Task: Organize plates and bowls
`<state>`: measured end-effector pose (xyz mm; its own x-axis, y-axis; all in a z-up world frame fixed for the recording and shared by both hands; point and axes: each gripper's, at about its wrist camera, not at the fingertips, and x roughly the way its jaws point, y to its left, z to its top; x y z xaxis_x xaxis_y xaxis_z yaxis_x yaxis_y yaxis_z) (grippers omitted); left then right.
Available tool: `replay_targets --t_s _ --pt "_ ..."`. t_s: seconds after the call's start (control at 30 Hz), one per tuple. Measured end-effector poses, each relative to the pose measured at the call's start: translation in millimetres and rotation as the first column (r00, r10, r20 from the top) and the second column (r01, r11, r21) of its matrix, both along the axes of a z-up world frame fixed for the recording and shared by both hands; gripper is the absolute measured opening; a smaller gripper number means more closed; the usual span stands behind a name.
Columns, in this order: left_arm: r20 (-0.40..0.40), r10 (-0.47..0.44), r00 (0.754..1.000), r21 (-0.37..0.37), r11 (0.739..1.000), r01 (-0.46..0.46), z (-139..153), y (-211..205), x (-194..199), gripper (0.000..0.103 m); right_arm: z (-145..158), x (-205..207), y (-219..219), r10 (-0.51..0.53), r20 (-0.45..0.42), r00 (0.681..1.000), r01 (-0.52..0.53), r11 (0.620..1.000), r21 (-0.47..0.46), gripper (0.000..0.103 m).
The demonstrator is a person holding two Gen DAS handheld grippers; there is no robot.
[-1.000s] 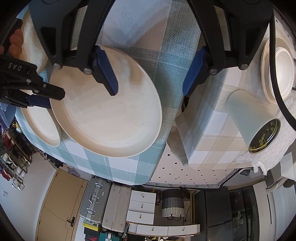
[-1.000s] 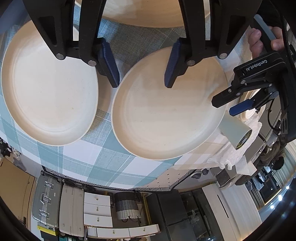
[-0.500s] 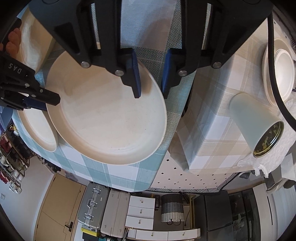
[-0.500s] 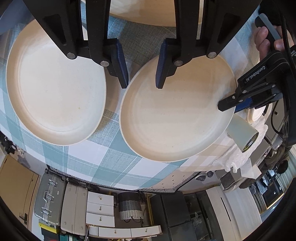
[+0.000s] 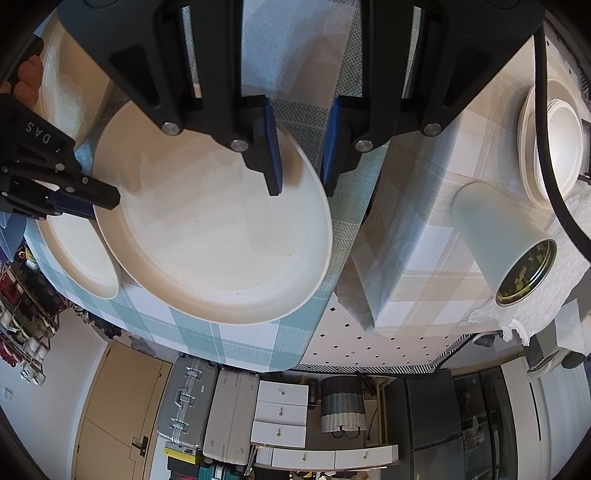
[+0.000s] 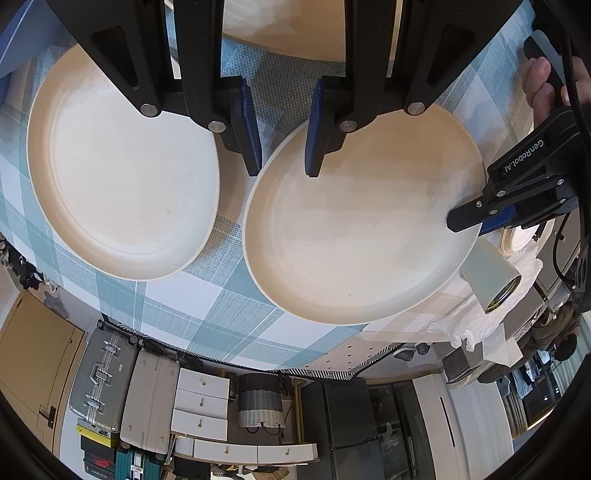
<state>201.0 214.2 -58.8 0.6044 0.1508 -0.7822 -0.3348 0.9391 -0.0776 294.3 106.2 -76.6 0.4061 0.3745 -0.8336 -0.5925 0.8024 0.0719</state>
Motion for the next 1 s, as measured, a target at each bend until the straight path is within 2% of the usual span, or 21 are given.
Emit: replay_targets --t_s 1.0 --pt "0.096 -0.011 0.995 0.037 0.999 0.008 59 -41 -53 0.019 47 -46 -37 -0.002 0.079 0.997 -0.003 0.998 0.066 0.024"
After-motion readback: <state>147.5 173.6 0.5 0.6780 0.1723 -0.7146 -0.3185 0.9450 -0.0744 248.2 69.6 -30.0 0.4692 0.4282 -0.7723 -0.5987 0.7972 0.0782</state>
